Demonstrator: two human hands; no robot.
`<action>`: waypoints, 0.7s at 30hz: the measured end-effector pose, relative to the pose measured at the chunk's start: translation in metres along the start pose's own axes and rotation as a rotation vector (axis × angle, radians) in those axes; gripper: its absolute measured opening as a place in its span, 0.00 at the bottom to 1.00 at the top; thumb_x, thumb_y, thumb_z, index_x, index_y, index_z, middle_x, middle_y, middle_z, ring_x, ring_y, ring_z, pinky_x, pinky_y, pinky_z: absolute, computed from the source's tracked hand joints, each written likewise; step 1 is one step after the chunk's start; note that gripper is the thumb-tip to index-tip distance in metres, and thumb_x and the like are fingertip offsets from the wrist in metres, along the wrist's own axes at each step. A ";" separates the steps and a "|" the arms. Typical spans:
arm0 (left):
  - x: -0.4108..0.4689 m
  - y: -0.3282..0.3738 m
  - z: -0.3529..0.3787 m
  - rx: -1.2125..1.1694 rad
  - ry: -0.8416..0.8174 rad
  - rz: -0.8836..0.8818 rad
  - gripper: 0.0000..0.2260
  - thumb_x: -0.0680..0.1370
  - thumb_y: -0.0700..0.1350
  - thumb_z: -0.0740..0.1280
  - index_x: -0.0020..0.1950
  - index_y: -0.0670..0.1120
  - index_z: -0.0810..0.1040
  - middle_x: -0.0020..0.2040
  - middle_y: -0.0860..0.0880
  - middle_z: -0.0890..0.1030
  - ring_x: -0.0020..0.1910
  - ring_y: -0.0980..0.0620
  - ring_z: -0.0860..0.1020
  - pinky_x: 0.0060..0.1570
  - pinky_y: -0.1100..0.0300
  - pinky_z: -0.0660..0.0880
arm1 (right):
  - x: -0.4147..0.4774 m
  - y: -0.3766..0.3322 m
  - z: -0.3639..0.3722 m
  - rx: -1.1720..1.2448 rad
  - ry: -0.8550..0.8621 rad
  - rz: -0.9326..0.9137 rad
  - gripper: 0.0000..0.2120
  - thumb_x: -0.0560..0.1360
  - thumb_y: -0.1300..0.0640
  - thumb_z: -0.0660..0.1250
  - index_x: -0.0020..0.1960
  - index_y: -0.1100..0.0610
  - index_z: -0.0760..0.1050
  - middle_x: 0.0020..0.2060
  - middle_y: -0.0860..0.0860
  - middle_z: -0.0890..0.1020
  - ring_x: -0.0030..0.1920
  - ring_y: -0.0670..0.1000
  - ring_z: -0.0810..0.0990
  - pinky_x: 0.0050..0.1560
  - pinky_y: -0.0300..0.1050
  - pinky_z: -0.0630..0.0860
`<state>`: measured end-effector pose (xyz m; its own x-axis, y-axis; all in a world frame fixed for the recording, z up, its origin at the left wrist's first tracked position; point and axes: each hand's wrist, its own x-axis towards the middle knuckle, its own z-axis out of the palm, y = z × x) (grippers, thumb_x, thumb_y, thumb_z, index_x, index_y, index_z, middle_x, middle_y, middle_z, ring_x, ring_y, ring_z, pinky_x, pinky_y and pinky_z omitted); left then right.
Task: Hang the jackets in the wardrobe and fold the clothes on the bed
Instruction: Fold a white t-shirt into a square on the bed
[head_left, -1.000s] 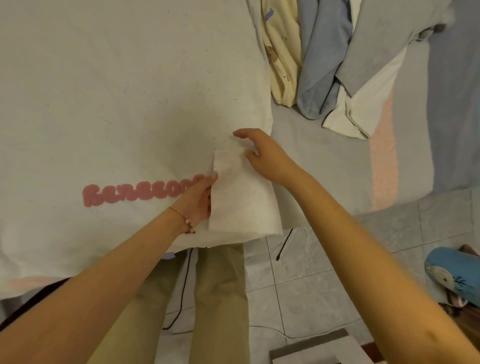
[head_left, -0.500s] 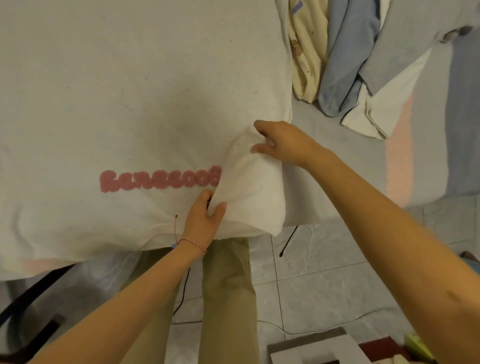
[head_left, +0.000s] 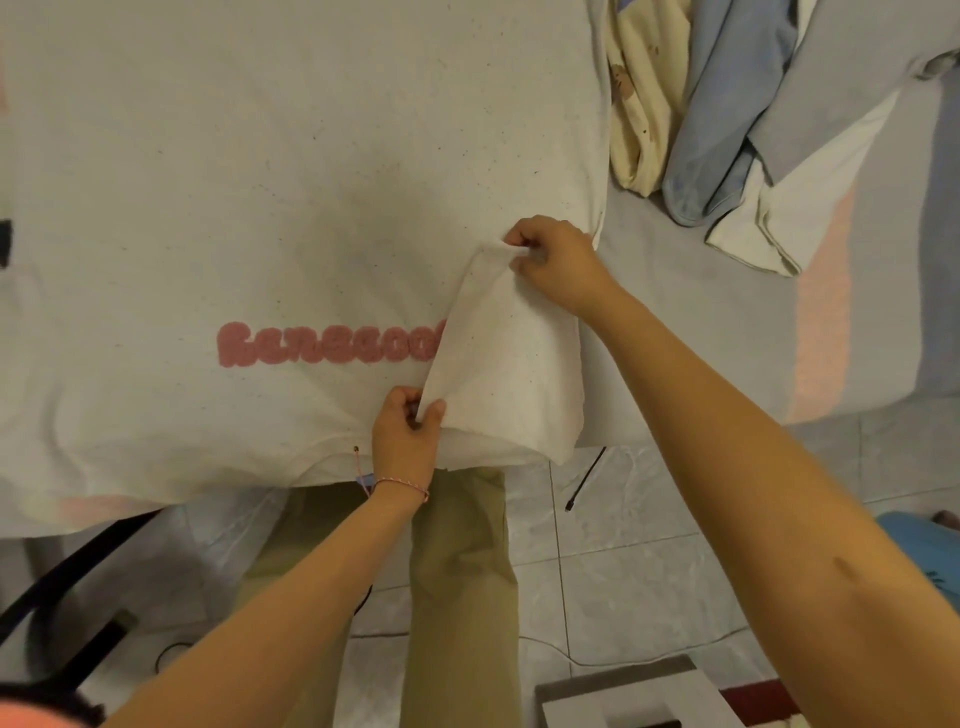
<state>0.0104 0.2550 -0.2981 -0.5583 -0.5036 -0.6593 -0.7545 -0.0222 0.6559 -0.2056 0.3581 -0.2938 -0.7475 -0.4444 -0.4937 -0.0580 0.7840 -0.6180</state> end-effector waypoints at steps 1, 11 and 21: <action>0.000 0.000 -0.001 -0.007 0.011 -0.012 0.05 0.76 0.40 0.67 0.47 0.43 0.71 0.42 0.50 0.75 0.44 0.50 0.74 0.42 0.65 0.70 | 0.001 0.000 0.001 0.020 0.014 0.012 0.09 0.74 0.66 0.62 0.46 0.55 0.77 0.44 0.46 0.77 0.49 0.49 0.74 0.67 0.66 0.61; -0.002 0.018 0.010 0.379 0.269 0.041 0.15 0.72 0.41 0.71 0.57 0.42 0.71 0.60 0.43 0.72 0.60 0.43 0.69 0.60 0.51 0.67 | -0.035 0.024 0.037 -0.257 0.412 -0.346 0.19 0.78 0.57 0.63 0.67 0.63 0.69 0.62 0.59 0.75 0.65 0.59 0.71 0.71 0.58 0.60; 0.031 -0.006 0.011 1.220 -0.370 0.465 0.50 0.72 0.70 0.56 0.65 0.49 0.18 0.64 0.53 0.16 0.61 0.55 0.16 0.60 0.47 0.19 | -0.003 0.050 0.036 -0.805 0.130 -0.163 0.32 0.79 0.37 0.38 0.77 0.52 0.38 0.77 0.49 0.42 0.77 0.51 0.44 0.74 0.59 0.38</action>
<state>-0.0064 0.2492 -0.3267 -0.7566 0.0094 -0.6538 -0.1870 0.9550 0.2301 -0.1828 0.3832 -0.3453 -0.7562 -0.5646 -0.3306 -0.5911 0.8062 -0.0250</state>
